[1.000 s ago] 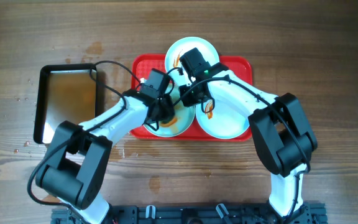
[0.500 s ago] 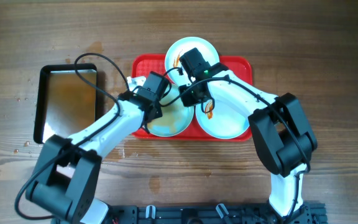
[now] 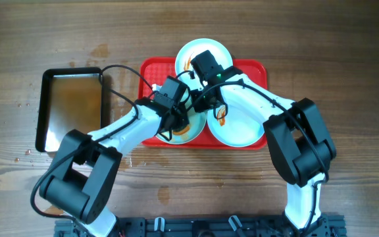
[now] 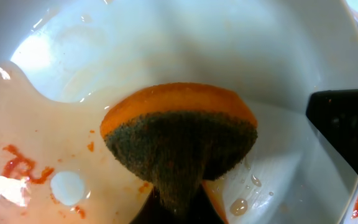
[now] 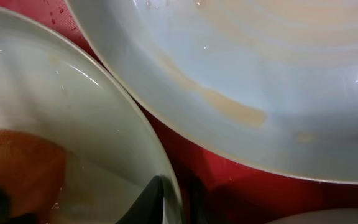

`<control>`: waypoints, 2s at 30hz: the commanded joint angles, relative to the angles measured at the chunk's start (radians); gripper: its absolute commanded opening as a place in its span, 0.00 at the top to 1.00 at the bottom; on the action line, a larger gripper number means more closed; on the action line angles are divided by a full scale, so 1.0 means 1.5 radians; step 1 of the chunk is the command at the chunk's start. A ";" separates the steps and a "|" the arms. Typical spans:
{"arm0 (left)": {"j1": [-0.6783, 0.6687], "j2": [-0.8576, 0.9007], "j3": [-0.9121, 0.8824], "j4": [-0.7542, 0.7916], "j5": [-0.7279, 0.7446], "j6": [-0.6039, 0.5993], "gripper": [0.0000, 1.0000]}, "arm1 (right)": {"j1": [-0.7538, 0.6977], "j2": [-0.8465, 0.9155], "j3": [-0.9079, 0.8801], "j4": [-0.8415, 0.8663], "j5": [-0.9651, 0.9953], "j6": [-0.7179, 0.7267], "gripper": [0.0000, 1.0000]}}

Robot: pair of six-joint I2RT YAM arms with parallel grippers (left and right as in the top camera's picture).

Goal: Clean dirty plates on tray and stack at the side

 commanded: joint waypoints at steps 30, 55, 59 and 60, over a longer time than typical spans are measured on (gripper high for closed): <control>-0.002 -0.050 0.017 -0.095 -0.122 0.096 0.96 | -0.002 0.029 -0.004 -0.007 0.020 0.001 0.83; 0.000 0.022 0.024 -0.180 -0.438 0.058 0.96 | -0.002 0.029 -0.004 -0.009 0.020 0.001 0.84; 0.004 -0.066 0.029 -0.173 -0.350 0.059 0.96 | -0.002 0.029 -0.004 -0.008 0.020 0.001 0.86; 0.007 -0.087 0.029 -0.168 -0.316 0.059 0.96 | -0.002 0.029 -0.004 -0.008 0.020 0.001 0.87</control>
